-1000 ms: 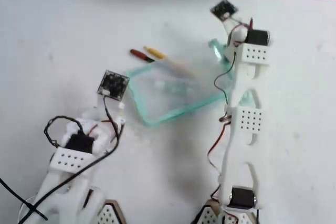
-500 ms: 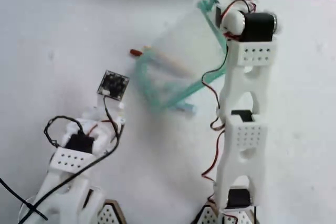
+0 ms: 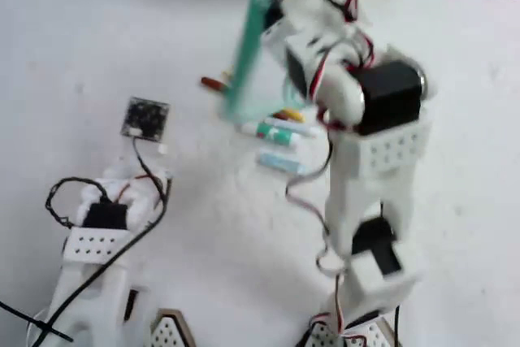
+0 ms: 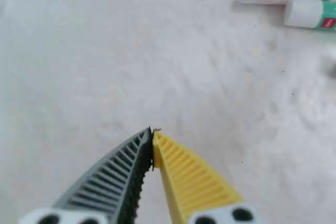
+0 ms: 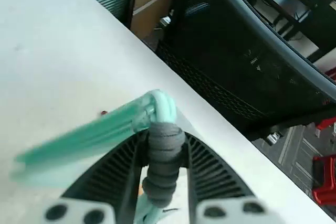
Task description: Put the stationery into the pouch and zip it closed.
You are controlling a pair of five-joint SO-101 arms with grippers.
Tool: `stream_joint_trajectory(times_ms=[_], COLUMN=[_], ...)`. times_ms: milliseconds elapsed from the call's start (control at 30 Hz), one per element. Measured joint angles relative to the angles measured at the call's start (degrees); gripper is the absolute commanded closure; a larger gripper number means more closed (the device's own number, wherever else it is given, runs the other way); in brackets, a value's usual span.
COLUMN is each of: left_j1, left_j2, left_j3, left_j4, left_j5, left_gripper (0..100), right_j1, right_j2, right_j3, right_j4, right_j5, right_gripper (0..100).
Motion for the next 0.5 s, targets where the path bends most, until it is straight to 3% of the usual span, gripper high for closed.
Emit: stream_joint_trajectory(times_ms=[200,500], left_j1=[-2.46,-5.71], left_j2=[0.0,0.0], left_j3=[-0.44,-1.32], left_j4=[0.35,0.35], left_j5=[2.64,2.81], left_gripper=[98,98], right_j1=[-6.24,-7.12], right_j2=[-13.89,-19.78], right_j3=[13.27,16.97], right_j4=[0.0,0.0], right_j5=[-0.09,-0.09], right_gripper=[98.1,98.1])
